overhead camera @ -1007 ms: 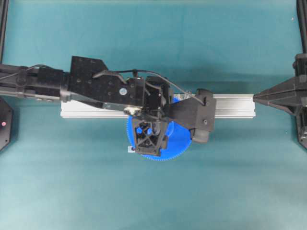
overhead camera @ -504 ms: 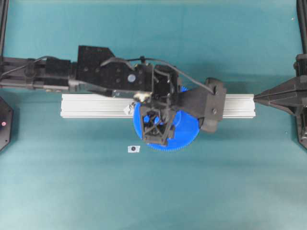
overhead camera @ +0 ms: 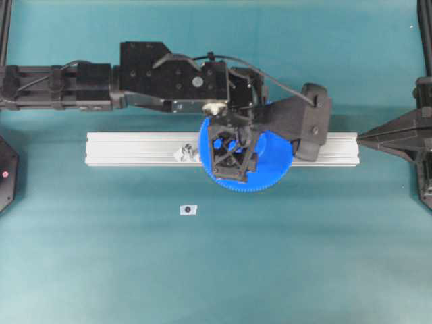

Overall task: Insert the large gear onto the shaft.
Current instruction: 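Lift the blue gear and carry it toward the right shaft, then align the gear's center hole with the right metal shaft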

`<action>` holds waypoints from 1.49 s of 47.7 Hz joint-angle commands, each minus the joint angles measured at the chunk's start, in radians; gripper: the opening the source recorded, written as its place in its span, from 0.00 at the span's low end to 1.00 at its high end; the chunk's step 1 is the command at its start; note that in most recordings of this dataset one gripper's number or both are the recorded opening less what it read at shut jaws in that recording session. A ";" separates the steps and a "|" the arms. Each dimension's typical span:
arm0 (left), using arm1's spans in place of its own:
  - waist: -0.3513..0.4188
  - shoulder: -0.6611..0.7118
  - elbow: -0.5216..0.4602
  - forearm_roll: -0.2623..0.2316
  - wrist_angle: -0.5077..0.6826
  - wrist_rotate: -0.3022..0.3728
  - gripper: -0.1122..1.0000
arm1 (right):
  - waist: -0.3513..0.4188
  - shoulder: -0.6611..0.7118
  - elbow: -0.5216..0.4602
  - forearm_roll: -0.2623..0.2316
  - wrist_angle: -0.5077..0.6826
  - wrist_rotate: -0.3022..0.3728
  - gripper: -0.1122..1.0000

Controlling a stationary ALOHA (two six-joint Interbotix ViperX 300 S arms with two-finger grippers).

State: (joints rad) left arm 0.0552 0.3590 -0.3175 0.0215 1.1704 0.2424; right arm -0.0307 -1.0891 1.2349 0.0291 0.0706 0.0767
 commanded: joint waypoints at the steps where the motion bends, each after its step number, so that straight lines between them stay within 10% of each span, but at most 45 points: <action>1: 0.011 -0.021 -0.054 0.002 0.000 0.003 0.79 | -0.002 0.006 -0.011 0.000 -0.006 0.008 0.10; 71: 0.072 0.150 -0.262 -0.006 0.043 0.026 0.79 | -0.015 -0.012 -0.011 0.000 -0.006 0.008 0.10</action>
State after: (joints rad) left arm 0.1212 0.5492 -0.5384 0.0199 1.2226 0.2700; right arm -0.0430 -1.1075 1.2349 0.0291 0.0706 0.0767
